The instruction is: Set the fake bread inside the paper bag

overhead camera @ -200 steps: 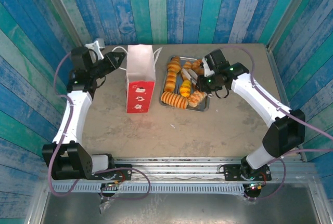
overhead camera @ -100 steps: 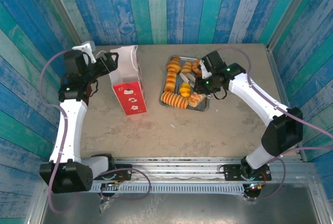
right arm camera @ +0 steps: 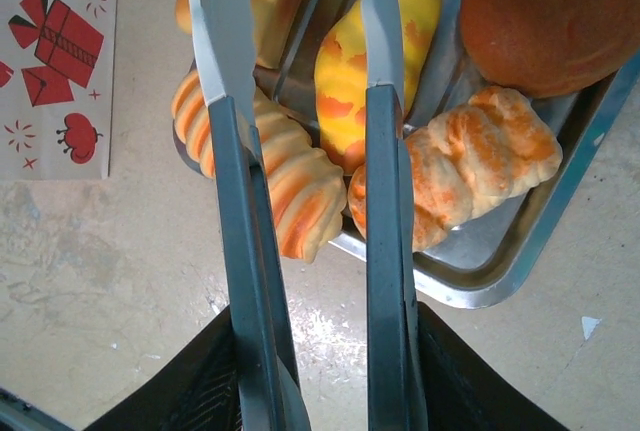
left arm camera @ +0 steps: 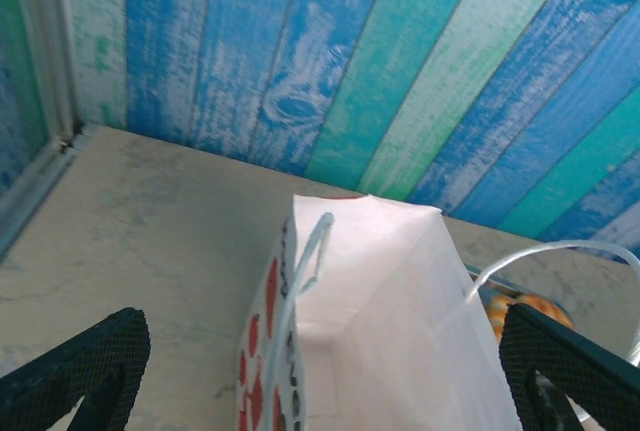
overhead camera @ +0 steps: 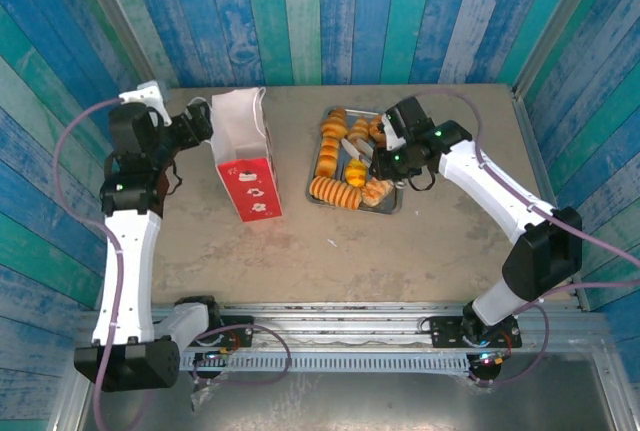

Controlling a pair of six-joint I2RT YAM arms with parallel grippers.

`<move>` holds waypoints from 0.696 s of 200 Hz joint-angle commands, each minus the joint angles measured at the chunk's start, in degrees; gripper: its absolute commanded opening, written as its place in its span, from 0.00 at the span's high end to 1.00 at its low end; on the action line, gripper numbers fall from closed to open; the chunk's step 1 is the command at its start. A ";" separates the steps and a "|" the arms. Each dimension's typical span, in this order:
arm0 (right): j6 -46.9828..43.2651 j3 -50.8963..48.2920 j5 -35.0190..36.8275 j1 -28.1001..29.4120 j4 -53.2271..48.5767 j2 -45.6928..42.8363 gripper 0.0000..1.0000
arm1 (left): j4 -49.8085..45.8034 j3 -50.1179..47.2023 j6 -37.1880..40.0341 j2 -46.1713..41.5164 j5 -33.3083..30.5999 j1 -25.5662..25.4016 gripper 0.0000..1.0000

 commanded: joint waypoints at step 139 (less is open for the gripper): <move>3.15 5.92 -5.02 3.49 1.09 7.77 0.51 | 10.12 -12.54 5.77 -13.97 -15.44 0.24 0.06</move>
